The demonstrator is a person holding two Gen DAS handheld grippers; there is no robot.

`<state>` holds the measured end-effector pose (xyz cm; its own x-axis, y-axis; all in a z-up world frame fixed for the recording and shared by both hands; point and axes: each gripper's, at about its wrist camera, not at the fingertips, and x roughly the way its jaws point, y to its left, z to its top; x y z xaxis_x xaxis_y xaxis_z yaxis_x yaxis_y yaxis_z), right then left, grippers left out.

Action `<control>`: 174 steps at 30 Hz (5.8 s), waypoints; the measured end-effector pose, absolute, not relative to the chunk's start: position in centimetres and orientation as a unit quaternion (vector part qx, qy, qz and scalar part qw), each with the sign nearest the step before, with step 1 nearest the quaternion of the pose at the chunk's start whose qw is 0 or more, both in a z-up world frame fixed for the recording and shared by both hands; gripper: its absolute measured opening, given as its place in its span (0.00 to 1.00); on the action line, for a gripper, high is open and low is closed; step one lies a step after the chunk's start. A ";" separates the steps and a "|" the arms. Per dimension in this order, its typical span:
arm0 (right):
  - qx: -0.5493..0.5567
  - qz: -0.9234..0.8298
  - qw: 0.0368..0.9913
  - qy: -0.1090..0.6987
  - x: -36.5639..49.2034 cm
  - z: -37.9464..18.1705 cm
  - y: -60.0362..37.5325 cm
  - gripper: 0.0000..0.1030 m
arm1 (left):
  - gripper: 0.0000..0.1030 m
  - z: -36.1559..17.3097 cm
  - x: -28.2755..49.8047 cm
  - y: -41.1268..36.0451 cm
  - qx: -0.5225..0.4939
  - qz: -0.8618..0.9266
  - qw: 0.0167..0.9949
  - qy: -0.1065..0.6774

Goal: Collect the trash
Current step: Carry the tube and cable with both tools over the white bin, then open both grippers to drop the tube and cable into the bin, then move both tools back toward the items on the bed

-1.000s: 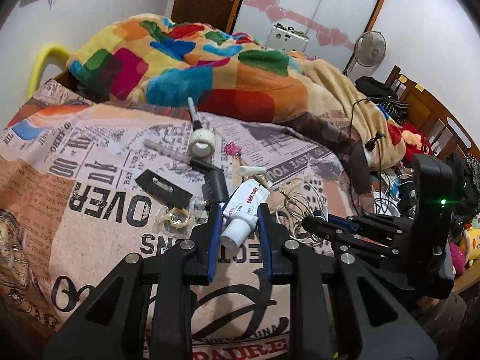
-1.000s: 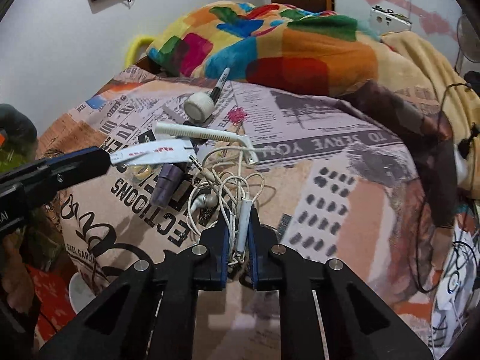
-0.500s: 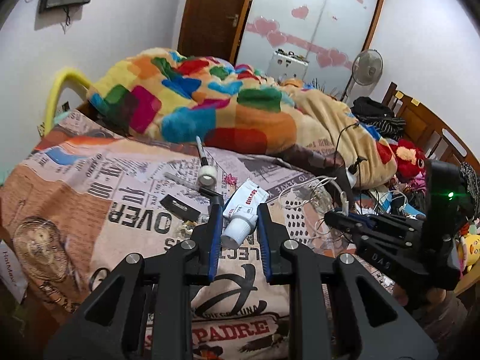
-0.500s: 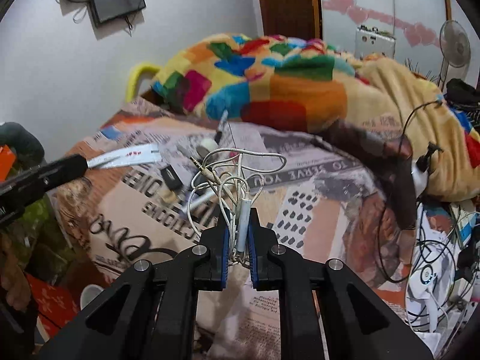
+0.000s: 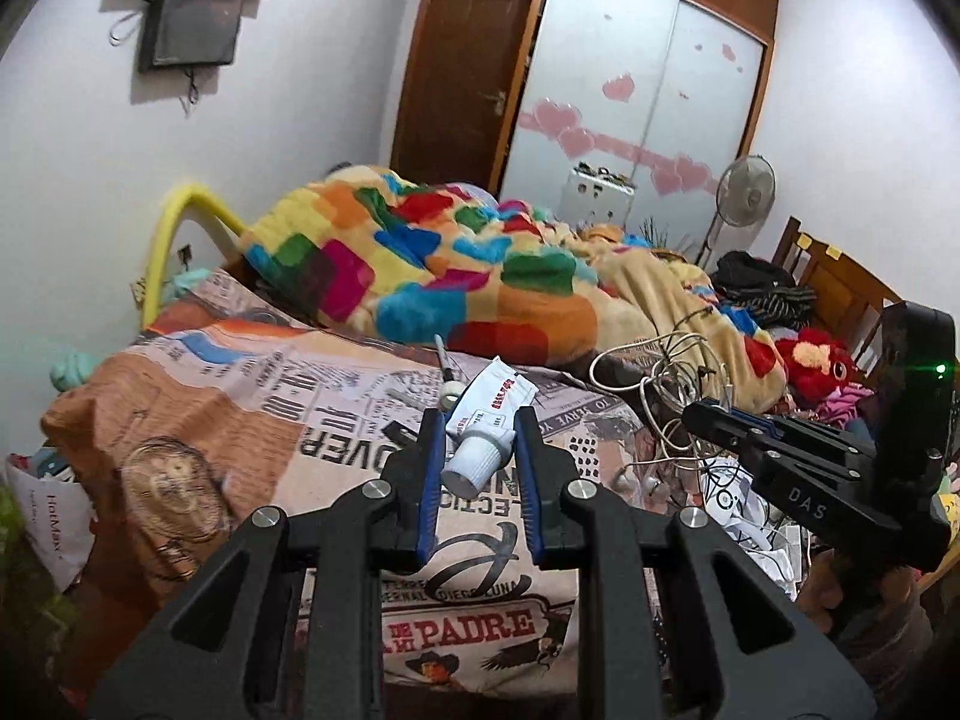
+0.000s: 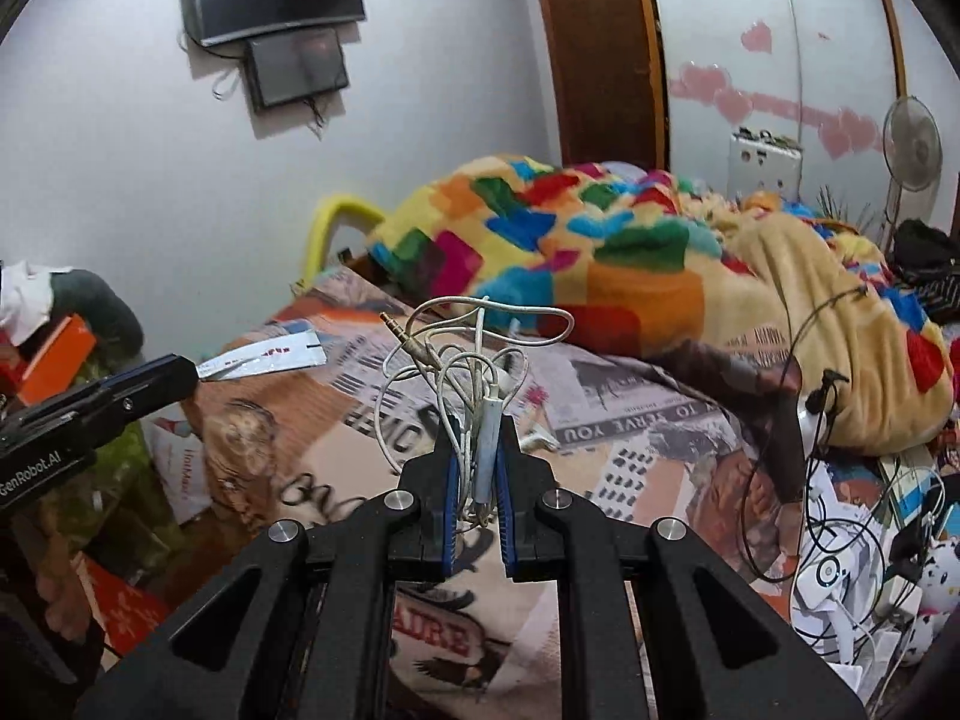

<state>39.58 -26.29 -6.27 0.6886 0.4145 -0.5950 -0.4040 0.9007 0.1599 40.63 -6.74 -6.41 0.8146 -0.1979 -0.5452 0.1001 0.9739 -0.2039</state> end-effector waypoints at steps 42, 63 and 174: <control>-0.101 0.502 0.797 0.320 22.1 -5.5 -1.9 0.10 | 0.21 -7.5 13.2 15.3 -0.157 0.201 0.926 0.277; -0.224 0.507 0.687 0.470 22.4 -19.8 10.3 0.10 | 0.21 -21.8 12.6 24.8 -0.244 0.290 0.833 0.404; -0.009 0.192 0.904 0.382 47.3 -11.5 -27.5 0.70 | 0.66 -14.5 49.4 -4.4 -0.088 0.044 0.927 0.361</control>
